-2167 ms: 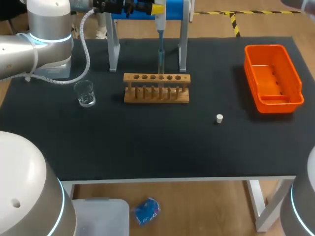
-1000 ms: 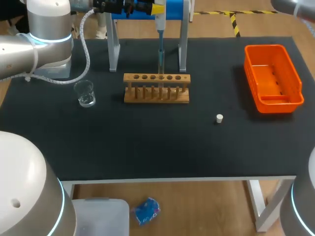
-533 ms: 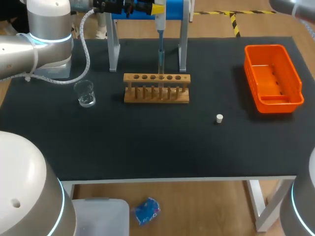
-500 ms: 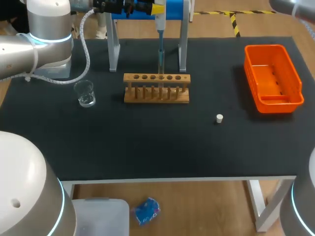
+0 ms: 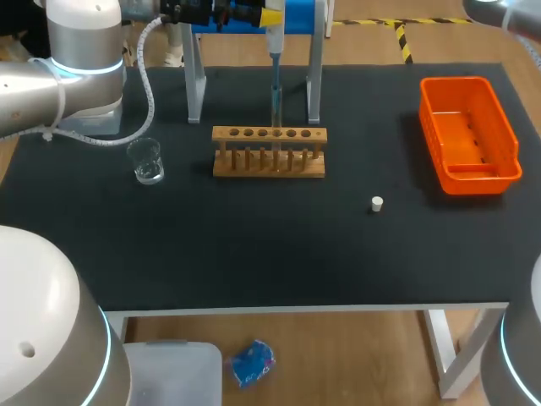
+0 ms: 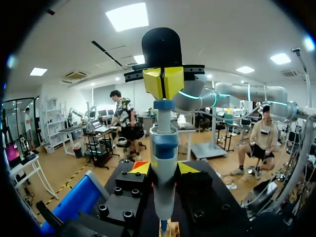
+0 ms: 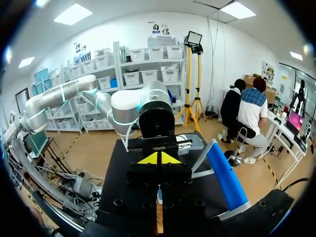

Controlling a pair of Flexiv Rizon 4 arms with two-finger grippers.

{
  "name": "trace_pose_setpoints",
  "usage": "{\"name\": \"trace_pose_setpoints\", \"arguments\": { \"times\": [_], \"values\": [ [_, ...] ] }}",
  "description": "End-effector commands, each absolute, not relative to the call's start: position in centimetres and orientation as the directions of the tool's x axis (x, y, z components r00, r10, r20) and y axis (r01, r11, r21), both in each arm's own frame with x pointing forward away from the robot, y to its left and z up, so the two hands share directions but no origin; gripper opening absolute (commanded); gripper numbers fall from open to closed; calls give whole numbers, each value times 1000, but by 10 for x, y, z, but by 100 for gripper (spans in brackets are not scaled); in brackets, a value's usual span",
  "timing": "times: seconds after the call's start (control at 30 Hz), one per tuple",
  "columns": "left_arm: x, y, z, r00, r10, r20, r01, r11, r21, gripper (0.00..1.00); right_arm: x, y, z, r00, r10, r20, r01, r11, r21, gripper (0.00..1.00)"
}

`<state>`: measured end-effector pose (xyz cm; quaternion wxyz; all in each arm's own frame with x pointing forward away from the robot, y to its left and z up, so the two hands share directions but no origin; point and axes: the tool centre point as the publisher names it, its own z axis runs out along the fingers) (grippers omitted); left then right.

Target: Invert the test tube, pick up the pipette, mount the tip to pipette, aspirate from beaker and dispense into the tube, eject the tip, return the pipette, and cap with the stopper.

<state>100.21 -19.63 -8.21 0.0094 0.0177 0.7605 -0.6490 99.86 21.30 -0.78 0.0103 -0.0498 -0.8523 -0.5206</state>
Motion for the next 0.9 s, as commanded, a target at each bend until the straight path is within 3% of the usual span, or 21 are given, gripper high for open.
{"name": "trace_pose_setpoints", "arguments": {
  "times": [0.03,0.9],
  "values": [
    [1002,-196,-79,-999,13,-38,40,155,-987,0,998,212,-12,-995,73,72,97,457,884,0],
    [1002,-196,-79,-999,13,-38,40,155,-987,0,992,212,-34,-991,70,113,132,473,871,0]
  ]
}}
